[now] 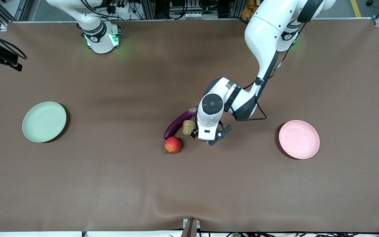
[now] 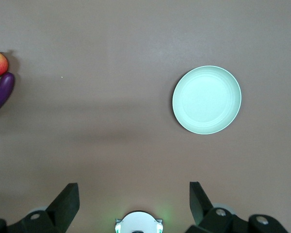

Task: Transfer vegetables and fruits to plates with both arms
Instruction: 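Lower the left gripper and grasp the red chili pepper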

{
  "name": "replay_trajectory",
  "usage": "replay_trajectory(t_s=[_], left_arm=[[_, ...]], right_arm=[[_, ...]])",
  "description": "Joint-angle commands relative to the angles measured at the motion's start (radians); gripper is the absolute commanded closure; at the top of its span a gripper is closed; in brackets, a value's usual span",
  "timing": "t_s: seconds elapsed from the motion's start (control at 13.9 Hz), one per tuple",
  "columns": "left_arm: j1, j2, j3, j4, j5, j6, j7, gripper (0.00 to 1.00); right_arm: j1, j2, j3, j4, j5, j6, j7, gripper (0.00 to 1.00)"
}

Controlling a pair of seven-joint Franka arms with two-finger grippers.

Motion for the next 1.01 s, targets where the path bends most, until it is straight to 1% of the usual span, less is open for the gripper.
replay_trajectory(t_s=[0.0, 0.22, 0.29, 0.36, 0.43, 0.5, 0.58, 0.65, 0.79, 0.93], left_arm=[[-0.008, 0.024, 0.004, 0.007, 0.020, -0.012, -0.014, 0.00], [-0.018, 0.042, 0.004, 0.008, 0.022, -0.012, -0.013, 0.00], [-0.020, 0.051, 0.004, 0.008, 0.023, -0.011, -0.013, 0.03], [-0.020, 0.059, 0.004, 0.010, 0.023, -0.011, -0.011, 0.20], [-0.020, 0.062, 0.004, 0.010, 0.025, -0.011, -0.003, 0.39], [-0.020, 0.062, 0.004, 0.010, 0.025, -0.011, 0.001, 0.60], [-0.018, 0.058, 0.004, 0.010, 0.025, -0.011, 0.004, 0.83], [-0.017, 0.053, 0.004, 0.010, 0.025, -0.012, 0.009, 1.00], [-0.006, 0.036, 0.006, 0.011, 0.025, -0.020, 0.014, 1.00], [0.000, 0.005, 0.011, 0.017, 0.031, -0.061, 0.033, 1.00]], right_arm=[[-0.014, 0.007, 0.004, 0.016, 0.013, -0.019, -0.011, 0.00], [-0.014, 0.008, 0.004, 0.018, 0.015, -0.019, -0.011, 0.00], [-0.013, 0.010, 0.004, 0.018, 0.015, -0.019, -0.009, 0.00], [-0.014, 0.010, 0.004, 0.018, 0.015, -0.019, -0.009, 0.00], [-0.016, 0.011, 0.004, 0.019, 0.016, -0.019, -0.009, 0.00], [-0.016, 0.011, 0.004, 0.019, 0.018, -0.019, -0.011, 0.00], [-0.016, 0.011, 0.004, 0.019, 0.018, -0.019, -0.009, 0.00], [-0.017, 0.018, 0.004, 0.019, 0.018, -0.016, -0.011, 0.00], [-0.016, 0.060, 0.002, 0.029, 0.015, -0.016, -0.012, 0.00], [-0.009, 0.070, 0.004, 0.032, 0.005, -0.016, -0.011, 0.00]])
